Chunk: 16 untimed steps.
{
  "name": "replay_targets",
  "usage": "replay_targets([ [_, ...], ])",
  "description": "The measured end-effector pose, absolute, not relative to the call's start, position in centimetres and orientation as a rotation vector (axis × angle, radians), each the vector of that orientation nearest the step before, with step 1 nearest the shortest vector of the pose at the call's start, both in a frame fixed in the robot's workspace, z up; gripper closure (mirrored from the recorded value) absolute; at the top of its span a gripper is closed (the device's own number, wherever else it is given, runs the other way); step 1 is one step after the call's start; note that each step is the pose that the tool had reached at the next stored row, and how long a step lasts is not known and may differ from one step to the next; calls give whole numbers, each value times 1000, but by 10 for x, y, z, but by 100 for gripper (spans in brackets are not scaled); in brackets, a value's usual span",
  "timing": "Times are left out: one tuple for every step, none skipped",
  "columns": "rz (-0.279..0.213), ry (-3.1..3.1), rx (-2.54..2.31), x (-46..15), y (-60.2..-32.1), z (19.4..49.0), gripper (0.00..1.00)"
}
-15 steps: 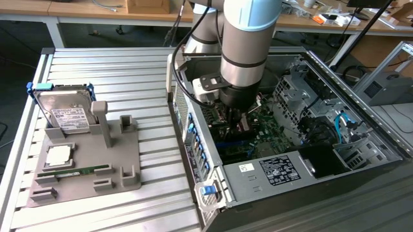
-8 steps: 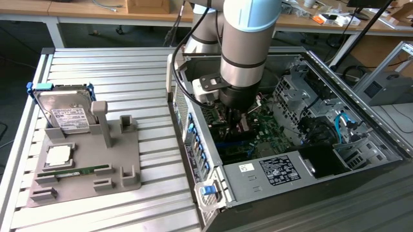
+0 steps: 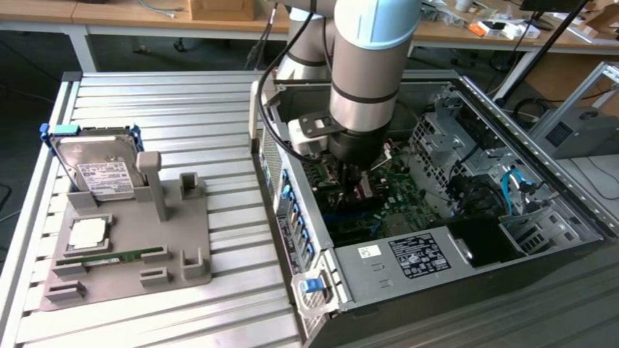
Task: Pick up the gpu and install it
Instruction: 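Insert the gpu into the slot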
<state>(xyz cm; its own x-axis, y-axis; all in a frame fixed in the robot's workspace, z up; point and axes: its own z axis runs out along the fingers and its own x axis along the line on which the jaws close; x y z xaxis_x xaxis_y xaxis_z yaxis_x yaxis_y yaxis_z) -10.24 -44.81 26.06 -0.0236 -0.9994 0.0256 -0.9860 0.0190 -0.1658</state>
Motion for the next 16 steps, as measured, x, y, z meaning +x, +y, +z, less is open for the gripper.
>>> replay_targets([
  [-209,2170,-2124,-102,-448,260,73],
  [-209,2170,-2124,-102,-448,260,73],
  [-209,2170,-2124,-102,-448,260,73],
  [-209,2170,-2124,-102,-448,260,73],
  [-209,2170,-2124,-102,-448,259,73],
  [-209,2170,-2124,-102,-448,259,73],
  [-209,2170,-2124,-102,-448,259,73],
  [-209,2170,-2124,-102,-448,259,73],
  [-209,2170,-2124,-102,-448,258,73],
  [-209,2170,-2124,-102,-448,258,73],
  [-209,2170,-2124,-102,-448,258,73],
  [-210,2170,-2124,-102,-448,258,73],
  [-210,2170,-2124,-102,-448,257,73],
  [-210,2170,-2125,-102,-448,257,73],
  [-210,2171,-2125,-102,-448,257,73],
  [-210,2171,-2125,-102,-448,257,73],
])
